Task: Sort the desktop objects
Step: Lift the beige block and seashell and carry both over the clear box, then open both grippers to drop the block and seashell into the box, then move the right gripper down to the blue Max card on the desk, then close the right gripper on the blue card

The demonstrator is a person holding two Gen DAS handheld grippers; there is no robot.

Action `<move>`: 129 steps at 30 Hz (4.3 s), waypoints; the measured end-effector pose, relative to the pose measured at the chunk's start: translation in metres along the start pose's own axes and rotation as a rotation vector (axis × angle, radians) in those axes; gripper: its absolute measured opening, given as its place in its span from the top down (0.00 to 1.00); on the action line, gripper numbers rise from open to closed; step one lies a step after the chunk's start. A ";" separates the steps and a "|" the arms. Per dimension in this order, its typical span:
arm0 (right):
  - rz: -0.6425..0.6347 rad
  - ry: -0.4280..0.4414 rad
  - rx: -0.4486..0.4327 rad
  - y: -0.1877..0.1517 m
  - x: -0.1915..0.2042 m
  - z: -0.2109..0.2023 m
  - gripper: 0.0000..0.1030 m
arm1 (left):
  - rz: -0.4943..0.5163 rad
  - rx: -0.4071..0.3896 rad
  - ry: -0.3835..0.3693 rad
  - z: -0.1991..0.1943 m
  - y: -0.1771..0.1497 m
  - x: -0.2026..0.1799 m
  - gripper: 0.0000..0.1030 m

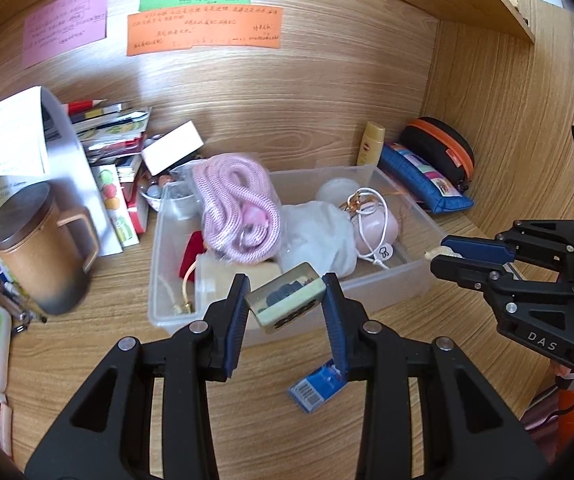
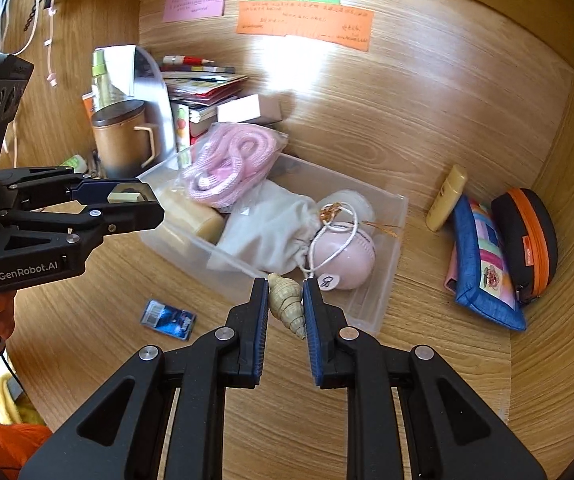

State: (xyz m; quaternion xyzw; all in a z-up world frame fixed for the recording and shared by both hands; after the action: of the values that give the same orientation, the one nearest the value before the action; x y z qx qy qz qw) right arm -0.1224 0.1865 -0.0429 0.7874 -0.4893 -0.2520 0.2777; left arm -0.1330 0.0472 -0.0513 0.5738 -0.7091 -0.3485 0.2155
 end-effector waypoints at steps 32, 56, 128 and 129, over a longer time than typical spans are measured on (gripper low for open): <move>0.063 0.075 0.039 0.018 -0.031 0.054 0.85 | 0.021 0.112 -0.077 0.070 0.021 -0.018 0.65; 0.017 0.037 0.039 0.020 -0.020 0.050 0.77 | 0.008 0.096 -0.085 0.057 0.020 -0.013 0.57; -0.030 0.171 0.162 -0.040 0.092 0.074 0.56 | -0.014 0.209 -0.097 0.033 -0.083 0.036 0.58; -0.030 0.171 0.161 -0.040 0.091 0.074 0.56 | -0.015 0.207 -0.099 0.033 -0.083 0.035 0.59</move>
State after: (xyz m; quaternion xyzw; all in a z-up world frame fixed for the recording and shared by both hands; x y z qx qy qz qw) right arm -0.1107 0.1042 -0.1348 0.8331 -0.4706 -0.1480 0.2502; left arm -0.1101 0.0131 -0.1381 0.5803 -0.7469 -0.3027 0.1174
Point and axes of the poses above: each gripper's, at about its wrist camera, not at the fingertips, and z roughly the way its jaws point, x to its left, y to its top, the point moved 5 cm from there along z, roughly the way its jaws point, and after that the axes turned 3 degrees about x, right-handed, at the moved point
